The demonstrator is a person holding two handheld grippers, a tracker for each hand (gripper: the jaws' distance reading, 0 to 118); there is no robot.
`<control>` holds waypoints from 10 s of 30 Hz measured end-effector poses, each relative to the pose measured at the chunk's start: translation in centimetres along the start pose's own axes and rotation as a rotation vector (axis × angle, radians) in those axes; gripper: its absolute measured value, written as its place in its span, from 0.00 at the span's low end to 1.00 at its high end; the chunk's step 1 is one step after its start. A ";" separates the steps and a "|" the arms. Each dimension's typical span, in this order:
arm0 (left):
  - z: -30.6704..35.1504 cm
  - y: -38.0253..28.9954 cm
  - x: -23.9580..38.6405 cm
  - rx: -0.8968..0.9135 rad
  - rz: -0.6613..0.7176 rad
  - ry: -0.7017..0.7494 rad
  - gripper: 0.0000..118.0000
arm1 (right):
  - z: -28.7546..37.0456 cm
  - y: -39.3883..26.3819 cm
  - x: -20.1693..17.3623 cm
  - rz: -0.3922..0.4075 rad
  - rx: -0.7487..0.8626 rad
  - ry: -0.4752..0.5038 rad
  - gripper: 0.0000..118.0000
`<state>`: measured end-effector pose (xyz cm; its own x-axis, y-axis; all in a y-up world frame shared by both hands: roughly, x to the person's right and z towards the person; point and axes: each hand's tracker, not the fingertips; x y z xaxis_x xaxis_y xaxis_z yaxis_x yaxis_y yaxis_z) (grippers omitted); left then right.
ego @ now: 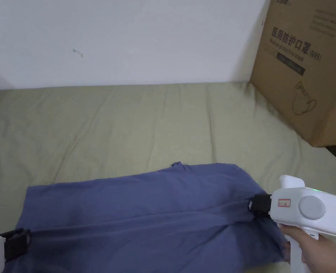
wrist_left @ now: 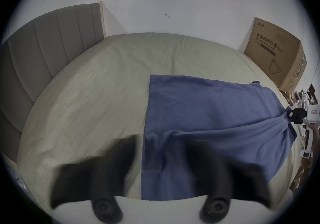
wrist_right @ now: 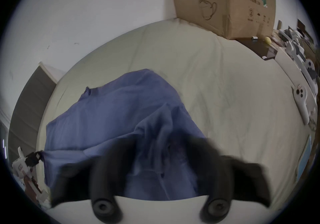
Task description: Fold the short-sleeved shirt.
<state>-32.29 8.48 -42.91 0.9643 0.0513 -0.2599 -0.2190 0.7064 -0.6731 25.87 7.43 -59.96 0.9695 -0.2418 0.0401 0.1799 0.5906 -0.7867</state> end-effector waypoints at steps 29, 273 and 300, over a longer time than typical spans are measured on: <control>8.1 -3.1 -2.1 -0.221 0.100 -0.035 0.83 | 24.4 -12.6 -5.1 0.154 0.335 0.257 0.00; 9.2 -0.9 9.7 -0.376 0.017 -0.633 0.97 | 27.3 -15.6 -10.0 0.338 0.324 0.323 0.00; 6.1 -4.6 20.8 -0.533 0.002 -0.825 0.01 | 26.3 -14.5 -6.4 0.189 0.269 0.328 0.00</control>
<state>-10.35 10.64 -41.03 0.7209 0.6727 0.1670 -0.0640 0.3045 -0.9503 21.47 20.62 -32.60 0.8935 -0.3157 -0.3195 0.0837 0.8159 -0.5721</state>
